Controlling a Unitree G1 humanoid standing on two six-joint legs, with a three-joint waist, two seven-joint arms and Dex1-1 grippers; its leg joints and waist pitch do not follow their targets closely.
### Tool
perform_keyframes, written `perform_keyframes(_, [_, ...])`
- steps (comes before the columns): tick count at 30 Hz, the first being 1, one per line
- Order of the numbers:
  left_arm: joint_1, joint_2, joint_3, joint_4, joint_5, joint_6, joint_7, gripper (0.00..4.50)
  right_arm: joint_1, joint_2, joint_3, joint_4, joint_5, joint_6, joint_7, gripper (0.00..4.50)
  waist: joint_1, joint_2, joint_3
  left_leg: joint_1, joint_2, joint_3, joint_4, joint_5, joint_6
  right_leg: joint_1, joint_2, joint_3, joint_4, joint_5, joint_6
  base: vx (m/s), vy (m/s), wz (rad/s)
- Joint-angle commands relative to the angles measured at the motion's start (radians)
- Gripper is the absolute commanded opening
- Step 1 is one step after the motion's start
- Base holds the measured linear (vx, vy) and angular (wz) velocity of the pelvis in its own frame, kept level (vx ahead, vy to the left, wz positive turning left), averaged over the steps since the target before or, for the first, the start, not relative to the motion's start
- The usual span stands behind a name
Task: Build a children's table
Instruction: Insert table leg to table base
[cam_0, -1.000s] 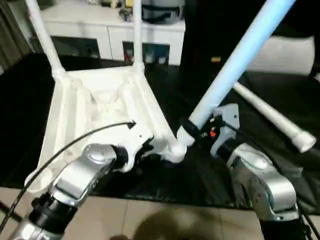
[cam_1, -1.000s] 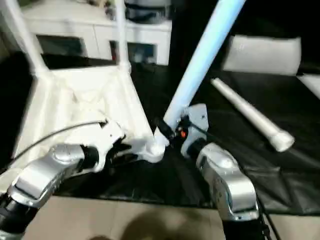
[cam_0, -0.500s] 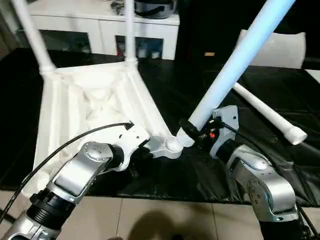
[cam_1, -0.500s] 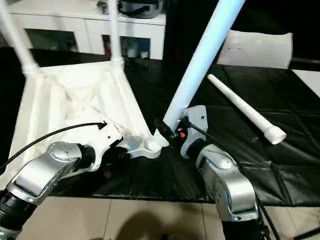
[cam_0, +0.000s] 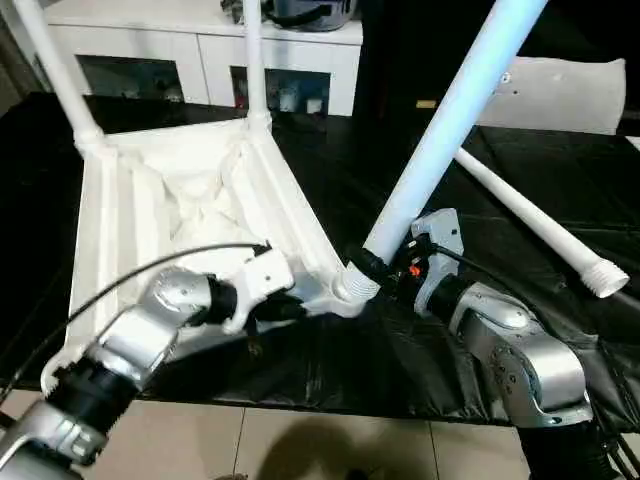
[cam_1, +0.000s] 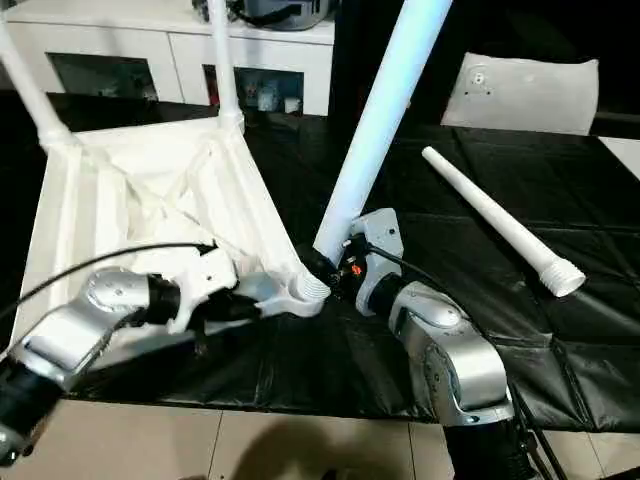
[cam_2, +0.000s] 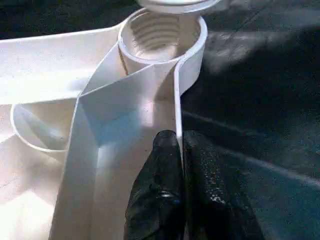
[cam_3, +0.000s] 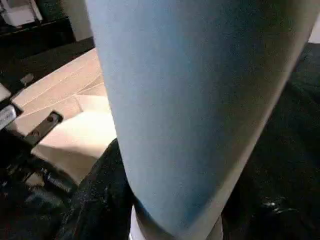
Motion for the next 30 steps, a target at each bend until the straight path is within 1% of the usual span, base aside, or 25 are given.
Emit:
perform_keyframes(1, [-0.021, 0.025, 0.020, 0.052, 0.033, -0.037, -0.024, 0.00, -0.021, 0.004, 0.003, 0.004, 0.010, -0.017, 0.002, 1.91, 0.006, 0.000, -0.067, -0.015, 0.034, 0.004, -0.073, -0.138, 0.034, 0.054, -0.076, 0.061, -0.082, -0.442, -0.070, 0.000, 0.000, 0.00])
perform_keyframes(2, [-0.026, 0.027, 0.025, 0.065, 0.028, -0.045, -0.039, 0.00, -0.021, 0.006, 0.006, 0.003, 0.010, -0.018, 0.003, 1.91, 0.008, 0.001, -0.069, -0.018, 0.037, 0.003, -0.075, -0.133, 0.028, 0.056, -0.077, 0.060, -0.078, -0.432, -0.068, 0.000, 0.000, 0.00])
perform_keyframes(3, [-0.025, 0.028, 0.035, 0.064, 0.012, -0.033, -0.054, 0.00, -0.019, 0.009, 0.010, 0.001, 0.011, -0.019, 0.004, 1.91, 0.007, 0.001, -0.070, -0.017, 0.041, 0.002, -0.076, -0.135, 0.020, 0.055, -0.077, 0.061, -0.073, -0.416, -0.074, 0.000, 0.000, 0.00])
perform_keyframes(4, [-0.026, 0.028, 0.037, 0.067, 0.003, -0.033, -0.064, 0.00, -0.017, 0.011, 0.012, 0.000, 0.011, -0.020, 0.006, 1.91, 0.008, 0.002, -0.069, -0.015, 0.042, 0.003, -0.077, -0.142, 0.016, 0.053, -0.077, 0.061, -0.073, -0.417, -0.080, 0.000, 0.000, 0.00])
perform_keyframes(7, [-0.022, 0.033, 0.036, 0.068, -0.002, -0.037, -0.078, 0.00, -0.014, 0.013, 0.014, 0.000, 0.009, -0.021, 0.010, 1.91, 0.010, 0.002, -0.069, -0.014, 0.044, 0.005, -0.077, -0.144, 0.014, 0.052, -0.078, 0.064, -0.069, -0.396, -0.095, 0.000, 0.000, 0.00])
perform_keyframes(8, [-0.022, 0.025, 0.046, 0.078, -0.008, -0.031, -0.070, 0.00, -0.013, 0.014, 0.014, 0.001, 0.009, -0.023, 0.012, 1.91, 0.011, 0.001, -0.070, -0.016, 0.045, 0.005, -0.078, -0.138, 0.014, 0.053, -0.077, 0.065, -0.066, -0.379, -0.100, 0.000, 0.000, 0.00])
perform_keyframes(9, [-0.023, 0.013, 0.061, 0.083, -0.029, -0.008, -0.067, 0.00, -0.013, 0.015, 0.014, 0.002, 0.008, -0.024, 0.013, 1.91, 0.011, 0.000, -0.070, -0.015, 0.045, 0.007, -0.078, -0.139, 0.014, 0.053, -0.077, 0.066, -0.064, -0.375, -0.104, 0.000, 0.000, 0.00])
perform_keyframes(10, [-0.023, 0.013, 0.061, 0.083, -0.029, -0.008, -0.067, 0.00, -0.013, 0.015, 0.014, 0.002, 0.008, -0.024, 0.013, 1.91, 0.013, 0.001, -0.070, -0.014, 0.044, 0.009, -0.077, -0.136, 0.013, 0.052, -0.077, 0.068, -0.065, -0.370, -0.108, 0.000, 0.000, 0.00])
perform_keyframes(11, [-0.024, 0.008, 0.067, 0.089, -0.036, -0.004, -0.074, 0.45, -0.013, 0.015, 0.014, 0.003, 0.008, -0.025, 0.014, 1.91, 0.013, 0.001, -0.070, -0.014, 0.044, 0.010, -0.077, -0.136, 0.013, 0.052, -0.077, 0.068, -0.064, -0.370, -0.110, 0.000, 0.000, 0.00])
perform_keyframes(12, [-0.025, 0.002, 0.073, 0.093, -0.037, 0.006, -0.066, 0.56, -0.014, 0.016, 0.013, 0.006, 0.007, -0.026, 0.014, 1.91, 0.013, -0.002, -0.069, -0.014, 0.044, 0.011, -0.077, -0.137, 0.013, 0.052, -0.077, 0.069, -0.065, -0.376, -0.110, 0.000, 0.000, 0.00])
perform_keyframes(13, [-0.026, -0.006, 0.079, 0.101, -0.032, 0.001, -0.059, 0.56, -0.015, 0.016, 0.013, 0.008, 0.006, -0.028, 0.014, 1.91, 0.014, -0.001, -0.068, -0.013, 0.044, 0.011, -0.077, -0.139, 0.014, 0.051, -0.077, 0.069, -0.066, -0.383, -0.108, 0.000, 0.000, 0.00])
perform_keyframes(14, [-0.028, -0.014, 0.085, 0.113, -0.022, -0.001, -0.049, 0.75, -0.017, 0.016, 0.013, 0.010, 0.005, -0.030, 0.014, 1.91, 0.014, -0.002, -0.067, -0.014, 0.042, 0.012, -0.077, -0.144, 0.016, 0.051, -0.077, 0.068, -0.070, -0.402, -0.100, 0.000, 0.000, 0.00])
perform_keyframes(15, [-0.029, -0.018, 0.087, 0.120, -0.015, 0.000, -0.047, 0.75, -0.018, 0.016, 0.013, 0.011, 0.005, -0.031, 0.013, 1.91, 0.014, -0.002, -0.067, -0.012, 0.042, 0.013, -0.077, -0.147, 0.016, 0.050, -0.078, 0.067, -0.073, -0.422, -0.092, 0.000, 0.000, 0.00])
perform_keyframes(16, [-0.029, -0.020, 0.087, 0.125, -0.014, 0.003, -0.047, 0.91, -0.018, 0.016, 0.014, 0.011, 0.005, -0.031, 0.013, 1.91, 0.015, -0.003, -0.067, -0.012, 0.042, 0.013, -0.077, -0.154, 0.016, 0.049, -0.078, 0.067, -0.076, -0.443, -0.082, 0.000, 0.000, 0.00])
perform_keyframes(18, [-0.035, -0.029, 0.086, 0.157, -0.008, -0.015, -0.040, 1.03, -0.021, 0.016, 0.017, 0.013, 0.002, -0.033, 0.015, 1.91, 0.015, -0.003, -0.067, -0.012, 0.041, 0.013, -0.077, -0.156, 0.016, 0.048, -0.077, 0.066, -0.079, -0.456, -0.074, 0.000, 0.000, 0.00])
perform_keyframes(23, [-0.039, -0.031, 0.079, 0.172, -0.001, -0.026, -0.051, 1.03, -0.023, 0.017, 0.022, 0.016, -0.002, -0.037, 0.016, 1.91, 0.016, -0.005, -0.066, -0.012, 0.041, 0.012, -0.077, -0.165, 0.016, 0.047, -0.078, 0.065, -0.083, -0.485, -0.060, 0.000, 0.000, 0.00])
perform_keyframes(27, [-0.041, -0.039, 0.082, 0.186, 0.015, -0.041, -0.060, 1.03, -0.026, 0.018, 0.024, 0.023, -0.006, -0.043, 0.017, 1.91, 0.016, -0.005, -0.065, -0.011, 0.039, 0.012, -0.077, -0.170, 0.017, 0.046, -0.078, 0.062, -0.087, -0.506, -0.048, 0.000, 0.000, 0.00])
perform_keyframes(28, [-0.045, -0.045, 0.087, 0.197, 0.014, -0.054, -0.055, 0.75, -0.032, 0.017, 0.029, 0.034, -0.016, -0.055, 0.018, 1.91, 0.016, -0.007, -0.066, -0.011, 0.039, 0.012, -0.077, -0.170, 0.018, 0.045, -0.078, 0.062, -0.088, -0.508, -0.048, 0.000, 0.000, 0.00])
perform_keyframes(30, [-0.047, -0.048, 0.089, 0.203, 0.015, -0.064, -0.053, 0.69, -0.036, 0.016, 0.033, 0.041, -0.023, -0.064, 0.019, 1.91, 0.016, -0.006, -0.065, -0.010, 0.039, 0.012, -0.076, -0.174, 0.017, 0.044, -0.079, 0.061, -0.089, -0.517, -0.047, 0.000, 0.000, 0.00])
